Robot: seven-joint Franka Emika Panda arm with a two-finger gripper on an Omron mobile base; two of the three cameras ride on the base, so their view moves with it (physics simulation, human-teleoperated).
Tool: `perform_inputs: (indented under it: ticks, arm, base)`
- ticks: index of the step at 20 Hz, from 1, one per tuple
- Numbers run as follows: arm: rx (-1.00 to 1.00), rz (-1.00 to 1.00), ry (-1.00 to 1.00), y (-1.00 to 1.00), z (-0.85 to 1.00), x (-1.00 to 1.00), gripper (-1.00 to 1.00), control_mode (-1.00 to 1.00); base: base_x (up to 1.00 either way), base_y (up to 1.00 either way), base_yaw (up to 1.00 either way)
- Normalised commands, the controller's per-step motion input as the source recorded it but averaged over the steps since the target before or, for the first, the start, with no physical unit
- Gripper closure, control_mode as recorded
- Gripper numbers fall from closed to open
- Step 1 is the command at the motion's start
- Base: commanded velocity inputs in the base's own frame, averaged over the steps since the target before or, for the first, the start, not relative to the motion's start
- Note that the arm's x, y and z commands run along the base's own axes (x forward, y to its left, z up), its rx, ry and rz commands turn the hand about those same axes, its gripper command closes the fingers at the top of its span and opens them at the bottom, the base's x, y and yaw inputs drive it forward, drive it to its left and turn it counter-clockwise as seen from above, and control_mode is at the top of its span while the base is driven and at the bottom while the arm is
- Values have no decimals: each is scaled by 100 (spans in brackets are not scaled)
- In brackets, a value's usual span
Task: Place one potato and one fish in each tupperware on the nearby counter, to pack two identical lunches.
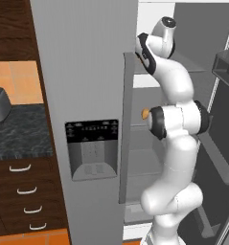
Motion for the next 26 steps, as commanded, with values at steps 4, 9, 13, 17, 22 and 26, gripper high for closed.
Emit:
perform_inputs:
  ticks: [4,9,13,17,22,26]
  arm:
    - [0,0,0,-3,-70,-7,100,-100]
    - [2,-1,-4,-12,-68,-90,100,-100]
    - [4,0,-5,-1,18,-71,100,-100]
    - [3,-2,-5,-5,70,-100,100,-100]
    - [0,9,2,-26,31,-100,100,-100]
    - [0,12,18,0,-80,-100,100,-100]
  base:
    - [0,0,0]
    - [0,0,0]
    - [0,0,0]
    - [0,0,0]
    - [0,0,0]
    - [0,0,0]
